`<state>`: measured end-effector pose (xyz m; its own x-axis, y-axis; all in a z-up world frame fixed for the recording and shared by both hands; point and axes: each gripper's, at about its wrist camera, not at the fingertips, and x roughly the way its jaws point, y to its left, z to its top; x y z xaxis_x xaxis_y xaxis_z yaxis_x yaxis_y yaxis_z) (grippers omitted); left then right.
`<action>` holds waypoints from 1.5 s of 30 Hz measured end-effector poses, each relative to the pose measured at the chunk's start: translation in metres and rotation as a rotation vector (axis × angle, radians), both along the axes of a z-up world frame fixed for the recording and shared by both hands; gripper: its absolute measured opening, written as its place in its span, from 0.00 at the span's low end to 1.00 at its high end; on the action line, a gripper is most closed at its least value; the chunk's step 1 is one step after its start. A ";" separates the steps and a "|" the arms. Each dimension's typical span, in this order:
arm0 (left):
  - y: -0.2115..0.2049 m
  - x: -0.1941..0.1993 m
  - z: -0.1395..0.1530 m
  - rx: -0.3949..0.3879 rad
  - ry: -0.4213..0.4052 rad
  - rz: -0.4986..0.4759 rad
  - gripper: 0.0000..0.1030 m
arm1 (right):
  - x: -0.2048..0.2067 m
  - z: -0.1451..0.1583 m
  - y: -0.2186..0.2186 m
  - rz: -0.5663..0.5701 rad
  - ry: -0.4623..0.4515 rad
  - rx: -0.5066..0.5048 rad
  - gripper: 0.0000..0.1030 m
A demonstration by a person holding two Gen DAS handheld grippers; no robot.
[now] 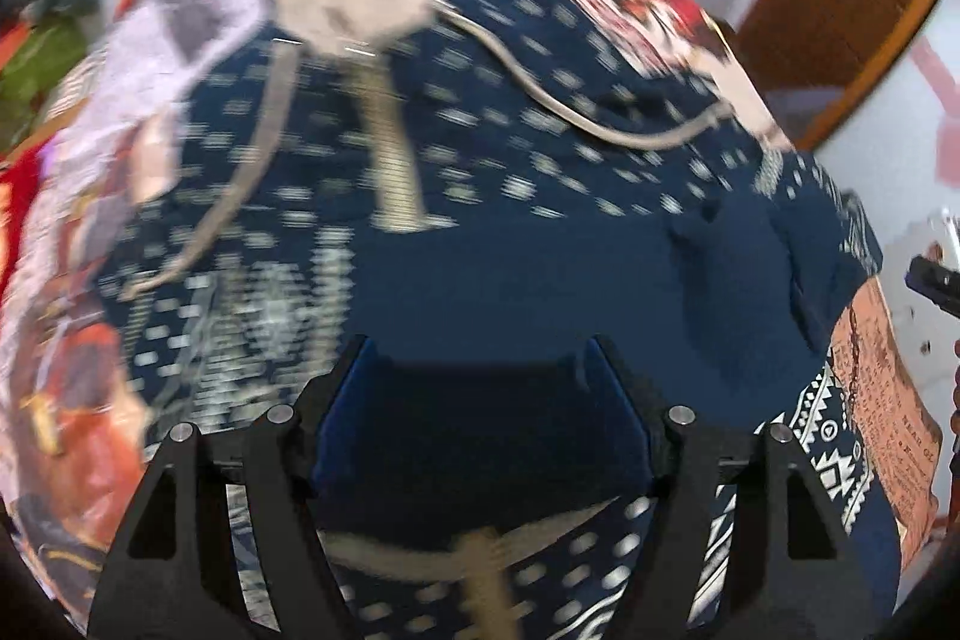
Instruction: Fold large clothes
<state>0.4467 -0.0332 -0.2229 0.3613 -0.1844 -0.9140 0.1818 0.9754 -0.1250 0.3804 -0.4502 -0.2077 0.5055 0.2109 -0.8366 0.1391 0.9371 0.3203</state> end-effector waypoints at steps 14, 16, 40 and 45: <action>-0.051 0.024 -0.022 -0.010 0.040 -0.052 0.72 | 0.039 -0.060 -0.042 -0.120 0.052 0.251 0.84; -0.052 0.025 -0.024 -0.009 0.036 -0.047 0.73 | 0.043 -0.060 -0.043 -0.131 0.032 0.236 0.79; -0.019 -0.002 0.035 -0.014 -0.103 -0.031 0.74 | 0.032 0.080 0.023 0.003 -0.364 0.084 0.07; 0.003 -0.016 0.062 -0.024 -0.162 -0.006 0.74 | 0.027 0.117 0.090 0.152 -0.439 0.055 0.07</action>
